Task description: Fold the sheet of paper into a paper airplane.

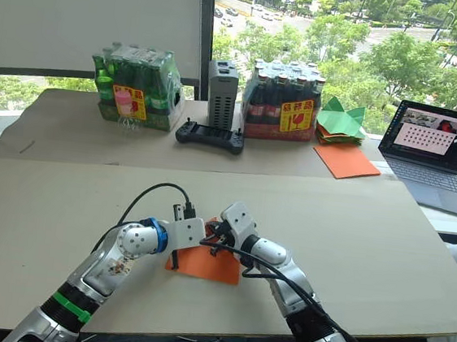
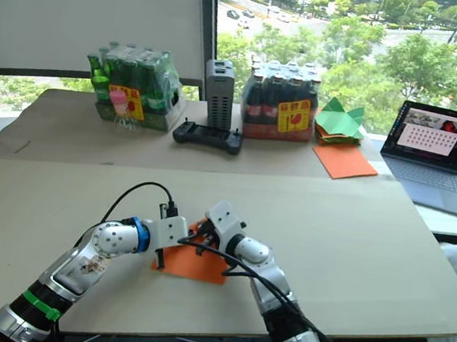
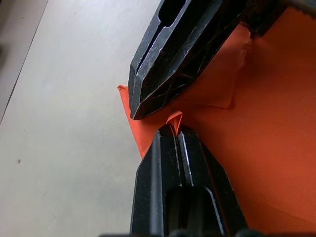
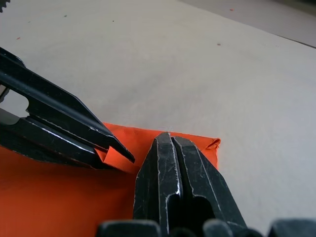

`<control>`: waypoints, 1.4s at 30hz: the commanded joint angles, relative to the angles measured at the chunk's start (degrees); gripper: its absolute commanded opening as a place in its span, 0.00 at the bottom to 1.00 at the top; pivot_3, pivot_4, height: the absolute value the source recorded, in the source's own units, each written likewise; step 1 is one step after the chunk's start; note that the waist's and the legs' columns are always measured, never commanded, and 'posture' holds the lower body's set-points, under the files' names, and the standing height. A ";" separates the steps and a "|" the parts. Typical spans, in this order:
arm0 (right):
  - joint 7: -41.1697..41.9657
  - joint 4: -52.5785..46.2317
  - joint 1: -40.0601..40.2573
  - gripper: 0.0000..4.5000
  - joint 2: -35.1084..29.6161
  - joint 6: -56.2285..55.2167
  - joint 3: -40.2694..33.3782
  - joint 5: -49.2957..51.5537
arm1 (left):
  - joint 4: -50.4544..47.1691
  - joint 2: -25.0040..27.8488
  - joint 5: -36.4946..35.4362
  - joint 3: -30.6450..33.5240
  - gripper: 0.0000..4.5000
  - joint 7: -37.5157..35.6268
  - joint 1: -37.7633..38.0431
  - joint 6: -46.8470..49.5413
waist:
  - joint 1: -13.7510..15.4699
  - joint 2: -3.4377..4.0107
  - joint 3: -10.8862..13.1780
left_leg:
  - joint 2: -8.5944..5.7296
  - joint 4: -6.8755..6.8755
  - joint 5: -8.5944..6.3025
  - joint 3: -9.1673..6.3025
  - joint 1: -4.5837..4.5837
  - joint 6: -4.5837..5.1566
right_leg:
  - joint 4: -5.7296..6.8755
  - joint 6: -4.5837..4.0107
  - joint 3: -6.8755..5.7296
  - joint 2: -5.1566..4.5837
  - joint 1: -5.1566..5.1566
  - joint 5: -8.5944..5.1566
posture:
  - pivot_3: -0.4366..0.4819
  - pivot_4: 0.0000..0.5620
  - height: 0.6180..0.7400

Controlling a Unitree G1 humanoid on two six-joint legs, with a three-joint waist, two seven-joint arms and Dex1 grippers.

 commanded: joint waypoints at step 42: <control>-0.56 1.64 0.70 0.00 -1.58 1.04 2.80 -3.48 | -0.29 -3.23 -43.81 30.58 0.35 -4.19 3.21 36.88 | 0.05 -0.02 0.00 | 0.03 0.00 0.00 -0.04 0.01 0.00 | 0.02 -0.16 -0.03 0.00 0.01 0.07 | 0.48 0.27 1.00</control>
